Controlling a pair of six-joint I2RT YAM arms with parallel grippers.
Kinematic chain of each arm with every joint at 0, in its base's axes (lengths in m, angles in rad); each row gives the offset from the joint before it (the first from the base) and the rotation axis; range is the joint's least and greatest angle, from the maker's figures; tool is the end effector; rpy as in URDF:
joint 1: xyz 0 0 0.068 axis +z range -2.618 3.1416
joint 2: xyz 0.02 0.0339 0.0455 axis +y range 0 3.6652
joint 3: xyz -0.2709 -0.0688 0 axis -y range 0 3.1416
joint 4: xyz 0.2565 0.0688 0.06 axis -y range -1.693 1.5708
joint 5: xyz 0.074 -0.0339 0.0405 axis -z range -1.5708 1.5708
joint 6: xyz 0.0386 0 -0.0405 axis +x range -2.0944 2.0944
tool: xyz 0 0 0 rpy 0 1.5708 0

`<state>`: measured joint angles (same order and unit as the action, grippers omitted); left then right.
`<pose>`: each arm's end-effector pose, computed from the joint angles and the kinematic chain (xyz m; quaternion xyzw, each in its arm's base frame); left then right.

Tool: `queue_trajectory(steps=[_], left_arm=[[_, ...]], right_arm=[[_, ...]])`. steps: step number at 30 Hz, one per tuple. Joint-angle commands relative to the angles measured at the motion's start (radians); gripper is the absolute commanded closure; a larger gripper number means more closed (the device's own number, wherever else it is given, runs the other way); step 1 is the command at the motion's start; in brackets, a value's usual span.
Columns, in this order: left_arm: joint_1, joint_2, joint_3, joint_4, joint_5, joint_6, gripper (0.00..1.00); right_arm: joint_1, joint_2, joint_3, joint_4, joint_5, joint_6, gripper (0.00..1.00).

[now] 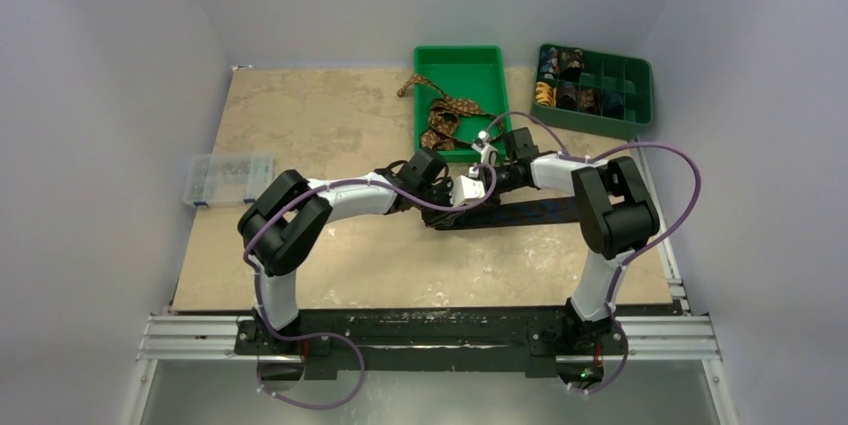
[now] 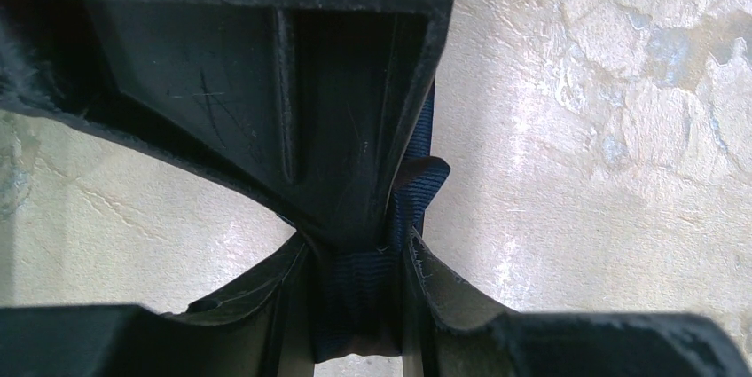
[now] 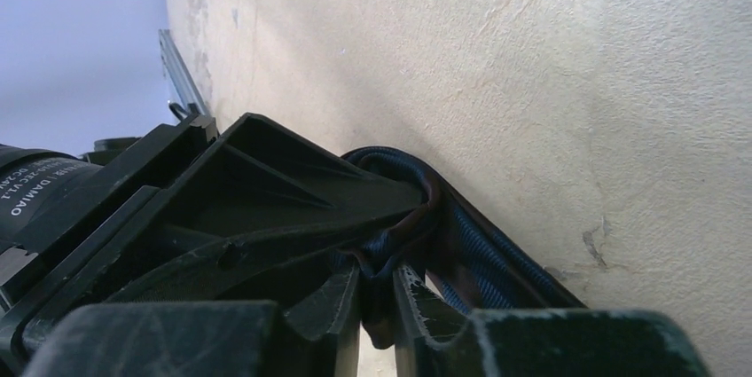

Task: Roll the ties
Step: Roll the tie at the center of the board.

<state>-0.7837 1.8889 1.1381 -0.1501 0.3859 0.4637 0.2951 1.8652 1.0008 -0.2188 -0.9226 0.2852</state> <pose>0.2740 -0.2936 0.1536 0.5925 0.7156 -0.2302 0.2896 0.3320 0.1331 0.1306 -0.1117 0.8685 0.4757 0.0835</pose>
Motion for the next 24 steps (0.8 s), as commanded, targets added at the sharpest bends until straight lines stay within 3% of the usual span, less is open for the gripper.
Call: queue_trajectory(steps=[1,6,10,11,13,14,19,24], left_arm=[[0.009,0.055,-0.037,-0.114,-0.052,0.003,0.97],[0.009,0.056,-0.034,-0.112,-0.049,0.001,0.97],[0.008,0.056,-0.032,-0.115,-0.050,0.004,0.97],[0.009,0.055,-0.034,-0.113,-0.050,0.006,0.97],[0.009,0.055,-0.037,-0.113,-0.051,0.007,0.96],[0.009,0.053,-0.039,-0.112,-0.051,0.005,0.95],[0.029,0.021,-0.063,-0.064,-0.010,-0.047,0.71],[0.045,-0.099,-0.136,0.102,0.082,-0.084,0.43]], right_arm=[[-0.017,-0.020,0.041,-0.104,0.019,-0.085,0.81],[-0.017,-0.036,0.022,-0.090,0.001,-0.067,0.73],[-0.021,-0.034,0.020,-0.087,-0.014,-0.066,0.79],[-0.021,-0.032,0.021,-0.087,-0.014,-0.066,0.83],[-0.021,-0.029,0.022,-0.078,-0.001,-0.063,1.00],[-0.022,-0.026,0.024,-0.081,0.009,-0.066,1.00],[-0.021,-0.010,0.033,-0.135,0.139,-0.126,1.00],[-0.020,0.001,0.040,-0.163,0.251,-0.152,1.00]])
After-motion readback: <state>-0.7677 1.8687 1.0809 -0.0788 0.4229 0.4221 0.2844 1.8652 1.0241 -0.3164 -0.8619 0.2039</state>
